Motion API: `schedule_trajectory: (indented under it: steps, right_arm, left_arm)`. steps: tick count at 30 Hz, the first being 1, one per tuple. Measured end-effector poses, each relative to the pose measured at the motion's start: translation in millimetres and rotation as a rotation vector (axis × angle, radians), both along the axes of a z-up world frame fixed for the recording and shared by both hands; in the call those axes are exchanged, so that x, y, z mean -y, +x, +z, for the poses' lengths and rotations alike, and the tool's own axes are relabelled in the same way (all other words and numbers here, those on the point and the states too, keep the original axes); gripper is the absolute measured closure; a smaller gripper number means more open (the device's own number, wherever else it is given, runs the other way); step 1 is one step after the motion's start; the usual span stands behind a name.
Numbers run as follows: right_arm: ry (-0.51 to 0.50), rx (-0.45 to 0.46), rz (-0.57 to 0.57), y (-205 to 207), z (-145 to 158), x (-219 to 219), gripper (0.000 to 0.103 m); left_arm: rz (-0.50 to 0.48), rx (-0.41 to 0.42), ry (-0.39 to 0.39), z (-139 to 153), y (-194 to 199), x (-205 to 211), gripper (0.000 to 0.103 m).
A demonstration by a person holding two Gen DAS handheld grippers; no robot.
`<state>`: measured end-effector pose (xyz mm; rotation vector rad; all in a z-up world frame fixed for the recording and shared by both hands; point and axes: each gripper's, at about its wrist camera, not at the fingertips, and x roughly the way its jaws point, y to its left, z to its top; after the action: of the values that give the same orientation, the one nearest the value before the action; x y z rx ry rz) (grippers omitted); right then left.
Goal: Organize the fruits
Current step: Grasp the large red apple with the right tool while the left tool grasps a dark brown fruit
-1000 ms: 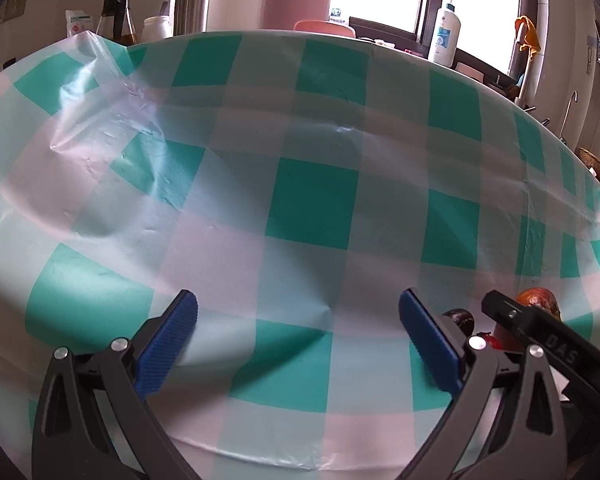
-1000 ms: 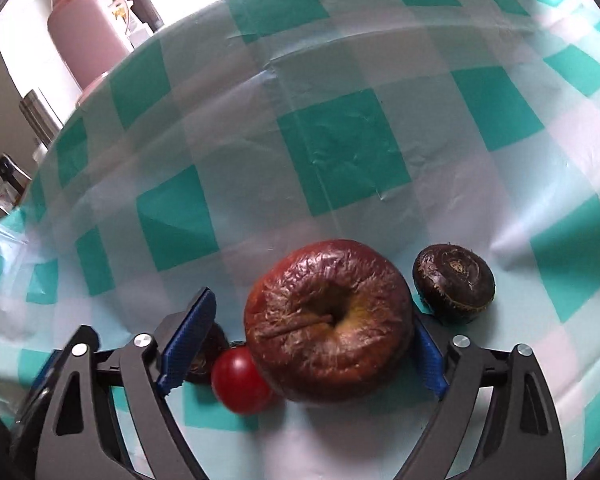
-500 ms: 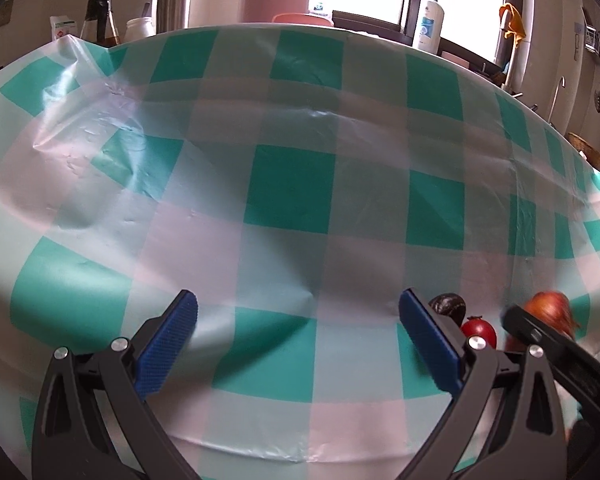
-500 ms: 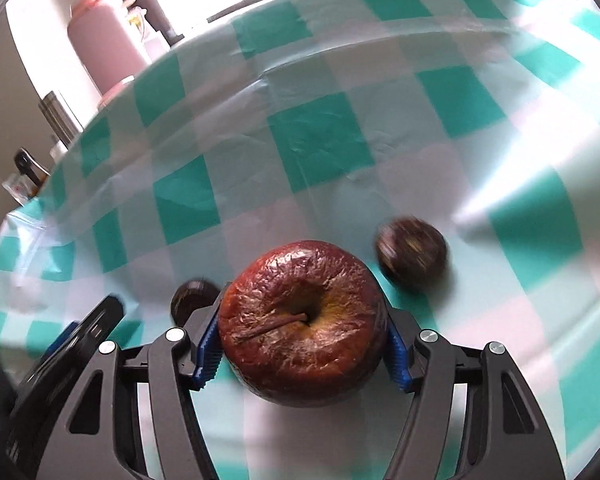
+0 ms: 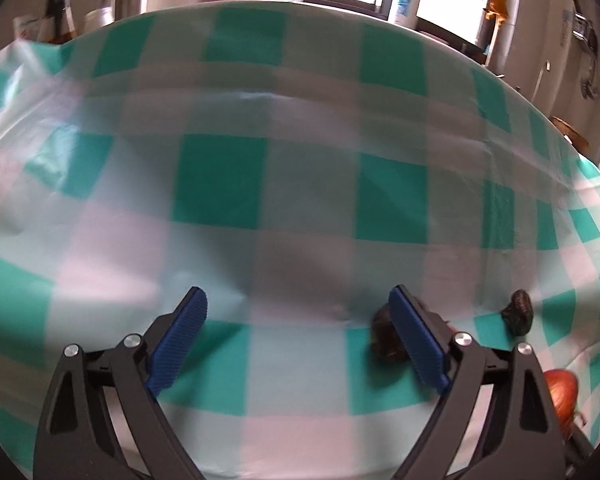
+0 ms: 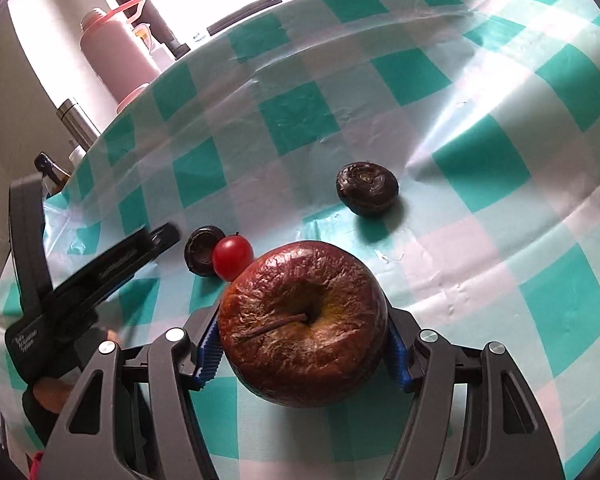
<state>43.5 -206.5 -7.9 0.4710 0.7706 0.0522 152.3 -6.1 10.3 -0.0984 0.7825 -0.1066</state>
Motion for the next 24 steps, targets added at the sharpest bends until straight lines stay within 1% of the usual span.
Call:
schedule_trajectory:
  steps: [3,6,9,11,13,14,16,18,21,24]
  right_arm:
    - [0.015,-0.009,-0.002,1.7,-1.7,1.6,0.039]
    - [0.026,-0.014,-0.003,3.4,-2.3,2.1,0.039]
    - [0.034,-0.022,-0.002,3.3,-3.4,4.2,0.039]
    - [0.038,-0.021,-0.001,3.3,-3.6,4.4,0.039]
    - [0.039,-0.019,-0.001,2.9,-3.4,4.0,0.038]
    - [0.04,-0.018,-0.001,2.5,-3.3,3.8,0.038]
    - [0.042,-0.017,0.001,1.7,-3.5,4.4,0.038]
    - [0.045,-0.018,0.001,2.2,-3.9,5.3,0.038]
    - [0.04,-0.018,0.004,1.9,-4.3,4.9,0.038]
    - [0.035,-0.019,0.007,1.7,-4.4,4.3,0.038]
  left_arm:
    - [-0.016,-0.007,0.004,0.7,9.0,18.0,0.012]
    - [-0.05,-0.068,0.014,-9.0,17.8,31.5,0.022]
    - [-0.068,-0.089,0.028,-13.3,18.8,34.3,0.024]
    - [-0.08,-0.108,0.053,-16.4,14.3,33.8,0.03]
    - [-0.093,-0.11,0.087,-17.4,9.8,35.3,0.04]
    - [-0.099,-0.112,0.092,-18.2,6.7,33.6,0.042]
    - [-0.1,-0.114,0.074,-18.5,3.5,28.1,0.048]
    - [-0.103,-0.109,0.091,-19.1,1.3,26.3,0.053]
    - [-0.12,-0.105,0.102,-20.4,-6.4,20.9,0.053]
    - [-0.121,-0.103,0.09,-21.0,-8.9,15.5,0.053]
